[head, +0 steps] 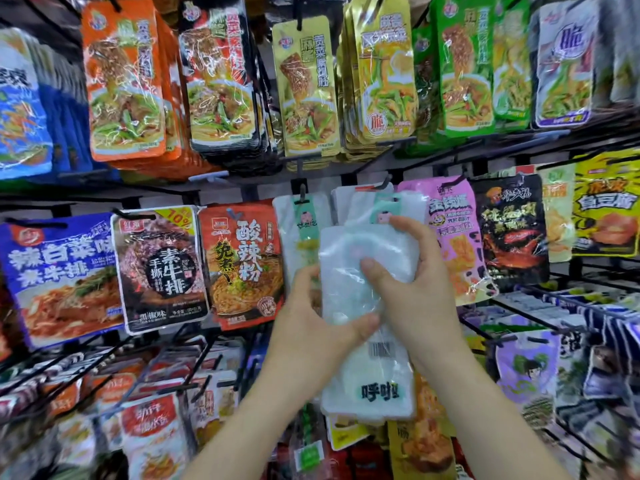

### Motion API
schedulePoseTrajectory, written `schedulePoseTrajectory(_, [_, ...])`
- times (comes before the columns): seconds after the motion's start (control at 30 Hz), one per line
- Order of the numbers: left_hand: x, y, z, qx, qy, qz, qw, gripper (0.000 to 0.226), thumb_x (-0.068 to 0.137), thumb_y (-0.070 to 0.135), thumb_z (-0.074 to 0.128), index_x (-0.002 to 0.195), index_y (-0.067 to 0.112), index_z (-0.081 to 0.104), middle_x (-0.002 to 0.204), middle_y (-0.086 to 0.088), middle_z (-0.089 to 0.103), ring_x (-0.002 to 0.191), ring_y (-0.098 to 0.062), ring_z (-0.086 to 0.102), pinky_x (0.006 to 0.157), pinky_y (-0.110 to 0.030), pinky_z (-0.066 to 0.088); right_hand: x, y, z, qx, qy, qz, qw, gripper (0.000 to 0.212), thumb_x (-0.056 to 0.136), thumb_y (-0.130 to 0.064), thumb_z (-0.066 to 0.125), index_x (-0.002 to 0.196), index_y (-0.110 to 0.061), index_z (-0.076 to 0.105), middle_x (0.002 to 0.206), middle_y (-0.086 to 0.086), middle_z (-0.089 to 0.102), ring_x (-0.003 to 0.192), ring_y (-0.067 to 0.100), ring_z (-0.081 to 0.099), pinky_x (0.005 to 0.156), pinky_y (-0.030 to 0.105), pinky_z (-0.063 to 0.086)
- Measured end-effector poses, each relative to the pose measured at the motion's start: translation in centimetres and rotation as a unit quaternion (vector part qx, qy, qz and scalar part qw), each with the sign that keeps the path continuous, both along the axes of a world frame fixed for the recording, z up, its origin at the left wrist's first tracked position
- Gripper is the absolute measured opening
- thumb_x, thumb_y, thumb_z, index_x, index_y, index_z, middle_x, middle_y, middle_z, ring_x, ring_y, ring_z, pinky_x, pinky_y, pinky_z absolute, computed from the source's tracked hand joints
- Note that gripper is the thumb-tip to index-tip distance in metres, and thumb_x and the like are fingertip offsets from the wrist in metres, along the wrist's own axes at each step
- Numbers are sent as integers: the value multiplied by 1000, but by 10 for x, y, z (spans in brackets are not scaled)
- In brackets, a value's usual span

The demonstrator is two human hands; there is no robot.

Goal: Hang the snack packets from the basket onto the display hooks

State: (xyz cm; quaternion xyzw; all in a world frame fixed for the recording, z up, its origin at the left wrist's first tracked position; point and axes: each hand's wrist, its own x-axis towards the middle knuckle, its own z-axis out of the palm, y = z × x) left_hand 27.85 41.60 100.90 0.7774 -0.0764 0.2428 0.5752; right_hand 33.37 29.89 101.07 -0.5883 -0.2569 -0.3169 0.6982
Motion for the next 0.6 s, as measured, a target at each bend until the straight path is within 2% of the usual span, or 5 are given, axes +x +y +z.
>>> schedulePoseTrajectory(0.13, [0,8,3,-42,-17,22,999,56,68,13,86,106,33,51,95,7,73,79,-10,72,74,-36,59,0,-6,-2,23,86,108,990,39,101,-19,47,124,-50,48,129,-11,56,113,15,59,92,33,52])
schedulePoseTrajectory(0.3, [0,20,5,-87,-42,50,994,51,70,9,83,100,33,50,95,8,71,80,-11,71,78,-40,58,-2,-9,-6,38,87,123,988,54,94,-5,60,123,-49,49,125,3,63,101,21,68,85,44,58])
schedulePoseTrajectory(0.43, [1,24,2,-10,-96,116,989,49,74,13,81,94,41,46,91,13,68,77,-4,68,68,-27,55,-3,-2,-10,30,47,13,998,54,87,-5,69,125,-38,50,121,-3,62,94,11,67,73,25,57])
schedulePoseTrajectory(0.5, [-4,31,3,32,-160,130,978,46,80,8,75,100,41,49,97,14,68,85,-4,67,75,-28,54,-2,-2,-12,-4,22,-42,999,43,87,-8,69,116,-37,56,113,-9,63,84,6,62,69,20,51])
schedulePoseTrajectory(0.6, [-10,38,11,212,-331,227,891,38,85,-2,62,116,20,63,99,5,71,84,-9,63,70,-24,50,-5,0,-12,-38,-1,-97,995,23,89,-8,66,88,-32,67,85,-23,67,72,-4,57,67,8,42])
